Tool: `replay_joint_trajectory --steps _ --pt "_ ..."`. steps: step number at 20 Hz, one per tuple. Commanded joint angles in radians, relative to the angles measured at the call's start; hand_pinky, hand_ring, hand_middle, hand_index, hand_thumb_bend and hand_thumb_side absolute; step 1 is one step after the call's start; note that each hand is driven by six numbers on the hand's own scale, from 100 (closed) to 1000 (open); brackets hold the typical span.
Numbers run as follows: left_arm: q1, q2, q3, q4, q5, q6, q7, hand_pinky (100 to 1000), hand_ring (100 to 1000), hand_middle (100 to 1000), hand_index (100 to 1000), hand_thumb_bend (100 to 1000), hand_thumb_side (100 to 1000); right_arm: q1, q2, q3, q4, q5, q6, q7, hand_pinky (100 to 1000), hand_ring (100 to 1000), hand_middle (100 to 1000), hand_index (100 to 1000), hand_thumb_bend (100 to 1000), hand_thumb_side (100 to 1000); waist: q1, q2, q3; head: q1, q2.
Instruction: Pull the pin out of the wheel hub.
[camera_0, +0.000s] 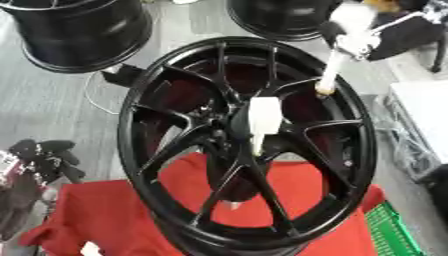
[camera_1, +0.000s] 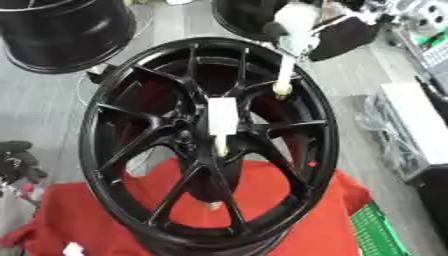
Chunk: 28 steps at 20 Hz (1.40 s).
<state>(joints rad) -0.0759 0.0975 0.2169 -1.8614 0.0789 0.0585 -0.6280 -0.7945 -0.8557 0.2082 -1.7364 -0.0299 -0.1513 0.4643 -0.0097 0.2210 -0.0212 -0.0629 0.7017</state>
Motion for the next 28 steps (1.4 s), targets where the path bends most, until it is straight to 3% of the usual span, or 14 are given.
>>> replay_joint_trajectory --steps 1,2,3,4,9,16,21,25,26,27,28 --pt "0.000 0.024 0.013 -0.013 0.002 0.002 0.008 644 464 545 765 141 953 0.027 -0.110 -0.080 -0.039 -0.054 0.007 -0.047 196 270 377 626 100 256 -0.004 -0.021 -0.013 0.015 -0.003" --pt "0.001 0.026 0.017 -0.013 0.001 0.003 0.012 644 464 545 765 141 953 0.051 -0.136 -0.105 -0.037 -0.068 0.009 -0.062 196 269 376 626 100 262 -0.006 -0.021 -0.022 0.023 -0.005" --pt "0.002 0.027 0.021 -0.014 0.000 0.003 0.015 643 464 545 765 136 952 0.077 -0.163 -0.131 -0.029 -0.079 0.012 -0.079 196 269 379 626 100 382 -0.007 -0.020 -0.031 0.032 -0.008" --pt "0.002 0.027 0.025 -0.015 -0.001 0.004 0.019 643 464 545 765 141 953 0.103 -0.190 -0.158 -0.015 -0.088 0.015 -0.095 196 269 376 626 100 276 -0.006 -0.018 -0.039 0.040 -0.012" --pt "-0.001 0.021 0.039 -0.020 -0.006 0.003 0.035 644 464 545 765 141 955 0.230 -0.283 -0.285 0.088 -0.118 0.021 -0.174 192 268 377 626 100 347 0.006 -0.005 -0.079 0.070 -0.024" --pt "-0.010 0.009 0.052 -0.026 -0.013 -0.001 0.050 643 464 545 765 141 957 0.408 -0.230 -0.463 0.263 -0.037 0.072 -0.283 198 271 383 627 100 358 0.026 0.016 -0.112 0.081 -0.035" --pt "-0.015 0.001 0.055 -0.029 -0.017 -0.001 0.054 644 465 546 765 141 960 0.535 -0.142 -0.575 0.390 0.041 0.116 -0.361 215 284 398 638 100 314 0.032 0.027 -0.112 0.069 -0.043" --pt "-0.021 -0.002 0.056 -0.030 -0.018 0.000 0.055 644 465 546 766 143 961 0.635 -0.062 -0.603 0.490 0.102 0.170 -0.423 367 445 584 744 100 210 0.035 0.035 -0.111 0.056 -0.052" --pt "-0.022 -0.003 0.054 -0.030 -0.018 0.000 0.053 644 465 547 766 143 962 0.660 -0.038 -0.602 0.515 0.111 0.186 -0.438 416 491 688 802 100 198 0.035 0.036 -0.107 0.052 -0.054" --pt "-0.023 -0.004 0.052 -0.030 -0.018 0.001 0.051 644 465 547 766 143 962 0.685 -0.014 -0.594 0.540 0.114 0.201 -0.453 463 538 773 847 100 205 0.036 0.036 -0.102 0.046 -0.056" --pt "-0.023 -0.005 0.047 -0.029 -0.017 0.001 0.047 644 465 547 766 143 962 0.726 0.006 -0.572 0.592 0.112 0.216 -0.489 482 557 802 863 100 290 0.036 0.034 -0.090 0.034 -0.054"
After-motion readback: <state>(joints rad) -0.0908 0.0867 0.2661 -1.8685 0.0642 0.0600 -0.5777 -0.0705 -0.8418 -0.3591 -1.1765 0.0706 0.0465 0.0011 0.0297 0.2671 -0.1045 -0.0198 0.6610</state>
